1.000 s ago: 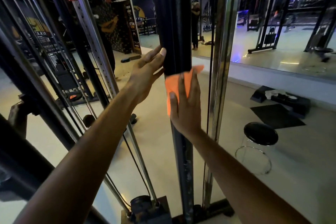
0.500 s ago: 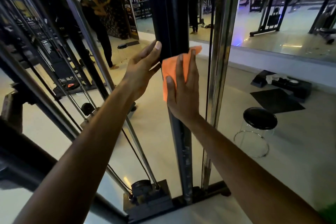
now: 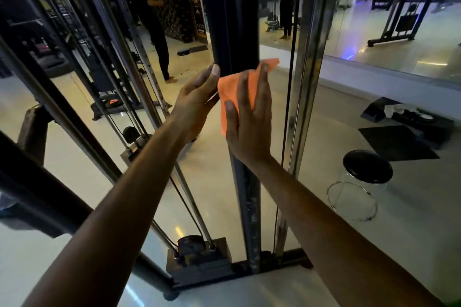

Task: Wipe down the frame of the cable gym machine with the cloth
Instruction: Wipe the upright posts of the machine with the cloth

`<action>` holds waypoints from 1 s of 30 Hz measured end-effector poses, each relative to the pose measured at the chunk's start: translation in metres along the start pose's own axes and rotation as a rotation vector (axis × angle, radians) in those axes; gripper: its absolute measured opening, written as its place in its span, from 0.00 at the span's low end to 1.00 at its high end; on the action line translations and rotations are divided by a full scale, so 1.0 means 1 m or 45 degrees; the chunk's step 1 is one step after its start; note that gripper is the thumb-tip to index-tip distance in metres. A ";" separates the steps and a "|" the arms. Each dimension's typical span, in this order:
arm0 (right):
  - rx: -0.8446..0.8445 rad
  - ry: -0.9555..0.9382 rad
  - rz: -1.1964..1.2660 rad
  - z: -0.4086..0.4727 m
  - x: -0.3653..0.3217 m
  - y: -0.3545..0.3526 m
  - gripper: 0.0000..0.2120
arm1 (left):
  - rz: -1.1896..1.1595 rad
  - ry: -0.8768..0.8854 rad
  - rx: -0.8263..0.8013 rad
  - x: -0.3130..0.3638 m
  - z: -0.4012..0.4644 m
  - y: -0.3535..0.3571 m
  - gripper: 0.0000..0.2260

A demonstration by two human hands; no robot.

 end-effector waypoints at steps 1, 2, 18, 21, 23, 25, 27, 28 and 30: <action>-0.042 -0.015 -0.030 -0.021 0.008 0.005 0.34 | 0.021 0.006 0.000 0.000 -0.002 0.003 0.22; -0.111 0.002 -0.056 -0.049 0.019 0.012 0.36 | 0.027 0.007 0.004 -0.002 -0.004 0.005 0.21; -0.323 0.043 0.013 -0.134 0.059 0.029 0.41 | -0.041 -0.158 0.088 -0.057 -0.023 0.020 0.24; -0.470 0.113 0.035 -0.176 0.073 0.034 0.38 | -0.032 -0.190 0.107 -0.071 -0.029 0.022 0.24; -0.442 0.159 0.063 -0.167 0.067 0.033 0.34 | -0.036 -0.206 0.097 -0.074 -0.030 0.023 0.25; -0.344 0.207 0.082 -0.137 0.052 0.029 0.31 | -0.045 -0.204 0.076 -0.074 -0.030 0.021 0.25; -0.241 0.207 0.088 -0.098 0.036 0.026 0.31 | -0.068 -0.199 0.048 -0.074 -0.028 0.018 0.28; -0.201 0.202 0.081 -0.084 0.032 0.024 0.31 | -0.086 -0.206 0.035 -0.075 -0.027 0.016 0.32; -0.141 0.194 0.040 -0.077 0.030 0.025 0.30 | -0.072 -0.211 -0.020 -0.076 -0.026 0.013 0.34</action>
Point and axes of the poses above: each hand's wrist, its own z-axis towards the middle knuckle, its own y-axis out of the palm, x = y × z, the point moved 8 cm from there along z, towards the middle knuckle
